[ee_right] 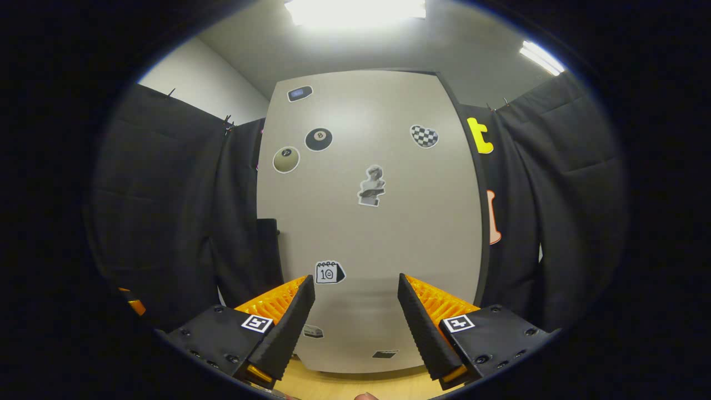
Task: Open the cabinet door with the right hand, grasp the bottle in the cabinet with the left hand and place it on the coaster, then close the cabinet door with the right hand.
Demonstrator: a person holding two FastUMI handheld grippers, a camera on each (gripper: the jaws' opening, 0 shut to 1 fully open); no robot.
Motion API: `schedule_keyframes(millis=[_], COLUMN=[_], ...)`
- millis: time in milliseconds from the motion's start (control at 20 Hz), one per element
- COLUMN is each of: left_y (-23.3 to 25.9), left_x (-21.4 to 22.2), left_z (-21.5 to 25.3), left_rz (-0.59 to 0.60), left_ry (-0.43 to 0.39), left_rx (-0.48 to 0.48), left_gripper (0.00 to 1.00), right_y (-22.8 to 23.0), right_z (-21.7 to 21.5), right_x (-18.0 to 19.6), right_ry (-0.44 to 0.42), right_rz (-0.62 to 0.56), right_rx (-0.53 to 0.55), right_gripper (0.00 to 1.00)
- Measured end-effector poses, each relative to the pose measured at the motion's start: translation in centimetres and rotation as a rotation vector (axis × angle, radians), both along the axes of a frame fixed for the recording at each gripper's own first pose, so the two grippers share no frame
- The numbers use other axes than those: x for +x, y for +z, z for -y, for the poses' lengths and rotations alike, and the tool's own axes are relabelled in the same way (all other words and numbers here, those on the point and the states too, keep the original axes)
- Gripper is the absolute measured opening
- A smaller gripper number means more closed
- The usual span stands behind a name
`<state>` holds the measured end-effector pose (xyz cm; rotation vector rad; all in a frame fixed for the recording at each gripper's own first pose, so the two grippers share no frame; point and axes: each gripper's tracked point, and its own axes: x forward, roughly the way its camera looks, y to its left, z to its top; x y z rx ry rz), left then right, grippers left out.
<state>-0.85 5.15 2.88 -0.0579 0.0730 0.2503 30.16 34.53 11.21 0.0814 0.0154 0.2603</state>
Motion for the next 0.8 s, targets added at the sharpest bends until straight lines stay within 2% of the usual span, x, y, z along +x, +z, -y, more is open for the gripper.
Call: schedule_keyframes(millis=[50, 100, 400, 700, 800], left_y=[0.3, 0.9, 4.5, 7.6, 8.4], left_x=[1.0, 1.7, 4.1, 6.0, 6.5], left_z=[1.7, 3.2, 11.8, 17.2, 18.6], left_rz=[0.01, 0.016, 0.051, 0.079, 0.085], left_ry=[-0.017, -0.036, -0.114, -0.148, -0.152], left_rx=[-0.002, -0.006, -0.004, 0.018, 0.035], left_gripper=[0.8, 0.82, 0.8, 0.8, 0.8], right_y=[0.3, 0.6, 2.2, 2.1, 1.6], right_z=[1.4, 2.9, 11.2, 18.8, 20.8], right_x=[-0.7, -1.4, -5.1, -7.8, -8.4], right_ry=[-0.007, -0.018, -0.066, -0.141, -0.164], right_rz=[0.009, 0.018, 0.05, 0.062, 0.058], right_rx=[-0.014, -0.027, -0.056, -0.089, -0.099], right_gripper=[0.95, 0.95, 0.95, 0.95, 0.92])
